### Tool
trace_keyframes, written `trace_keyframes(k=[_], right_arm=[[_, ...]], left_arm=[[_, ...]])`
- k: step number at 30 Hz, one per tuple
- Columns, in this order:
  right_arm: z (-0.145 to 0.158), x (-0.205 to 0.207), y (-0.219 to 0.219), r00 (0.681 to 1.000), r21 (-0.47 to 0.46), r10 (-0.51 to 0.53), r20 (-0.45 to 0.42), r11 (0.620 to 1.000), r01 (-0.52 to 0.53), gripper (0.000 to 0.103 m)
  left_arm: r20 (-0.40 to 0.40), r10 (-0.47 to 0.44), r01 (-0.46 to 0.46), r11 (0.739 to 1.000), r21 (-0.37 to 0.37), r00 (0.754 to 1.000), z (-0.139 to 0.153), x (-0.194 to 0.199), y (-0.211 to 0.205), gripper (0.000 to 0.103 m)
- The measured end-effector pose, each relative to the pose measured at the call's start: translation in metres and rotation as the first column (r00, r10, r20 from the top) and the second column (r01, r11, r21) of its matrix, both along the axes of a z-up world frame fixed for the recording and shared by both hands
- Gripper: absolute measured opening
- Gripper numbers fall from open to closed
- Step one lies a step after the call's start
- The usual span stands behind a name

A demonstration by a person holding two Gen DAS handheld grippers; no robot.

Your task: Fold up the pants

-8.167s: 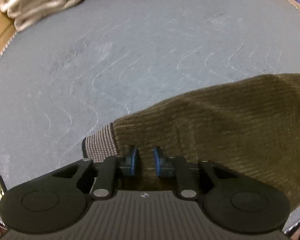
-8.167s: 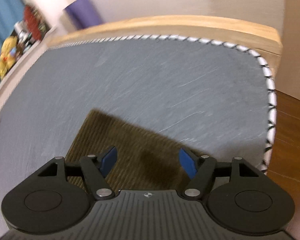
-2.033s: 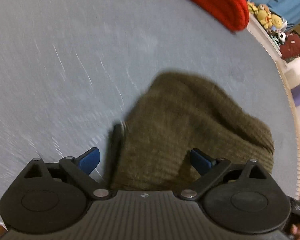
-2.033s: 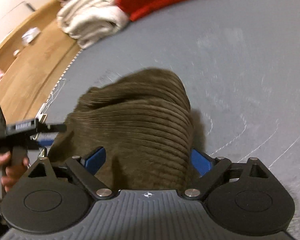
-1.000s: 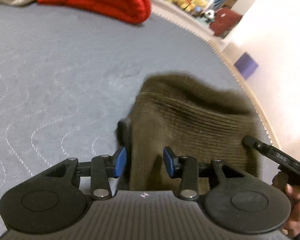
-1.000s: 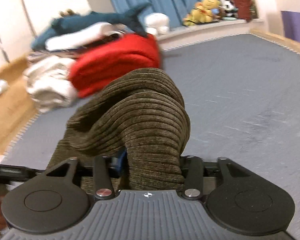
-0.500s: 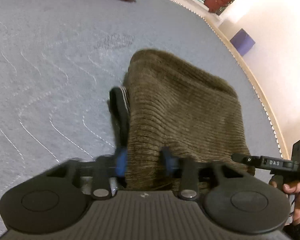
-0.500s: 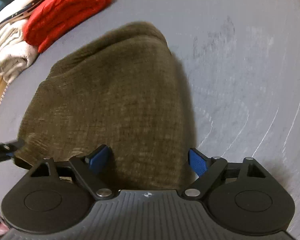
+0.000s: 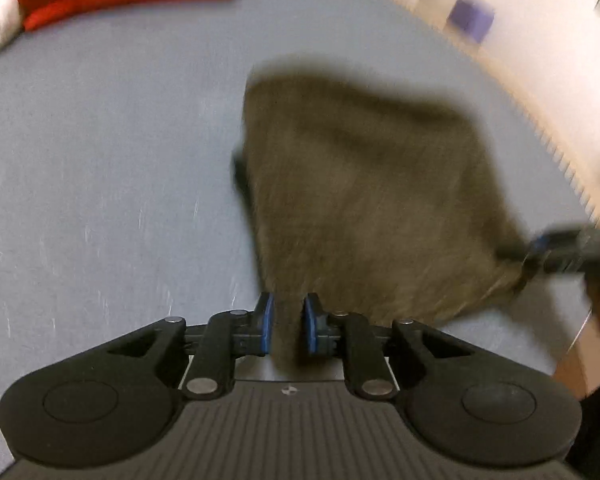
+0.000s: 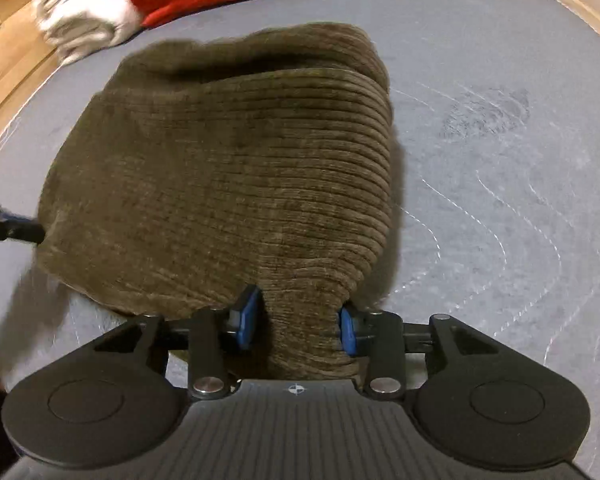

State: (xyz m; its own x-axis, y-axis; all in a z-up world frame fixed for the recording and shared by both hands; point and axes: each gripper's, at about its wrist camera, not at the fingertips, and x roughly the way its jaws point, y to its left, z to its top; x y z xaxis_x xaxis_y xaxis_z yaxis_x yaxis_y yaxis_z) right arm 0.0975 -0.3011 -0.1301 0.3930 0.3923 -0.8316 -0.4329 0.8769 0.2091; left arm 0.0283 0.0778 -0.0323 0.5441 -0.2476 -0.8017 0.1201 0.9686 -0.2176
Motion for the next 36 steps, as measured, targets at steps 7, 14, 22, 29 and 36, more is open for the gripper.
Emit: trace_keyframes(k=[7,14,22,29,36], right_arm=[[0.014,-0.003,0.002,0.998,-0.073,0.067,-0.001,0.995,-0.067,0.042],[0.081,0.035,-0.035,0.977,0.119,-0.156,0.144,0.983,0.139,0.061],[0.072,0.106,-0.027,0.955,0.264,-0.298,0.017,0.922,0.283,0.064],[0.043,0.138,-0.008,0.95,0.241,-0.286,-0.122,0.92,0.308,0.051],[0.055,0.142,-0.017,0.93,0.379,-0.357,-0.085,0.852,0.361,0.015]], left_arm=[[0.109,-0.196,0.205,0.975,-0.083,0.975,0.005,0.001,-0.039,0.019],[-0.092,-0.24,0.245,0.969,0.039,0.966,-0.033,0.009,-0.065,0.019],[0.122,-0.183,0.203,0.963,-0.178,0.975,-0.007,0.026,-0.096,0.02],[0.042,-0.278,0.279,0.922,-0.268,0.96,-0.042,0.049,-0.175,0.019],[-0.093,-0.341,0.313,0.921,-0.232,0.935,-0.078,0.061,-0.189,0.018]])
